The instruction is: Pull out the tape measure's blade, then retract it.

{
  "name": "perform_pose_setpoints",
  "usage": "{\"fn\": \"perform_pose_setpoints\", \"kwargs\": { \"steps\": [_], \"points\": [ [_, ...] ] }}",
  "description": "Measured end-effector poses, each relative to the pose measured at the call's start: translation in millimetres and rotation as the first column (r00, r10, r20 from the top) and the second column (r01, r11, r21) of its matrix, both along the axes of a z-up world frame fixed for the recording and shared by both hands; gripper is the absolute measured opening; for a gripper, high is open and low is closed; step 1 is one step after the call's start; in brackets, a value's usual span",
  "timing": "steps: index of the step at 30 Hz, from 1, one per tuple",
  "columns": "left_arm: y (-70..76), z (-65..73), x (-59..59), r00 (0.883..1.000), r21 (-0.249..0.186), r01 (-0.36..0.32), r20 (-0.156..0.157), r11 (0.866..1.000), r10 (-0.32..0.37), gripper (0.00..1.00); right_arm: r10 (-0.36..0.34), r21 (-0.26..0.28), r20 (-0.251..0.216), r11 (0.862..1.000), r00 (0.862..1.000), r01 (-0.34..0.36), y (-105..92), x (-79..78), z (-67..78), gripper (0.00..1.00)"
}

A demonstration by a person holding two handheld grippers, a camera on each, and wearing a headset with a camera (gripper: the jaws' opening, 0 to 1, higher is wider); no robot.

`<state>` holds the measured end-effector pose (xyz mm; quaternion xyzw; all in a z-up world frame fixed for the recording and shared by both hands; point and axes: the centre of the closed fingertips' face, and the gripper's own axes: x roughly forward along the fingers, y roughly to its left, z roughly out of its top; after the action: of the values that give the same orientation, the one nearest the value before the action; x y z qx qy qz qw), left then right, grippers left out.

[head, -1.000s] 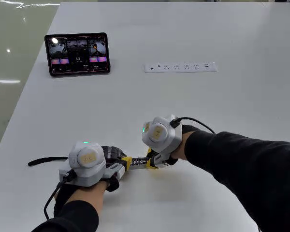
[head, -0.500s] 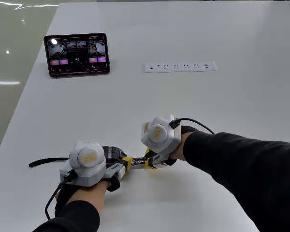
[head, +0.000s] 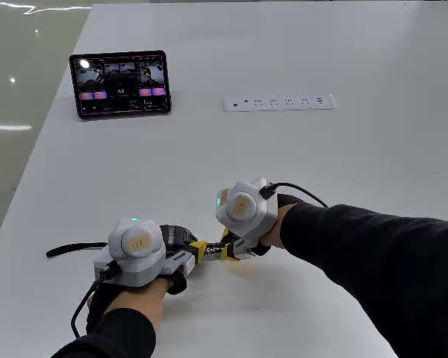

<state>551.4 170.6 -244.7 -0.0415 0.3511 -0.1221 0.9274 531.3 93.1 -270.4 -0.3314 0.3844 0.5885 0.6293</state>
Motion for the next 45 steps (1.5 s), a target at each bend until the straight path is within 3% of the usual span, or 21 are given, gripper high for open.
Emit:
{"fn": "perform_pose_setpoints", "kwargs": {
  "steps": [45],
  "points": [
    [-1.5, 1.4, 0.3, 1.0, -0.023, -0.008, -0.003, 1.0, 0.008, 0.62, 0.022, 0.049, -0.005, 0.999, 1.0, -0.022, 27.6, -2.7, 0.9, 0.1]
  ]
}}
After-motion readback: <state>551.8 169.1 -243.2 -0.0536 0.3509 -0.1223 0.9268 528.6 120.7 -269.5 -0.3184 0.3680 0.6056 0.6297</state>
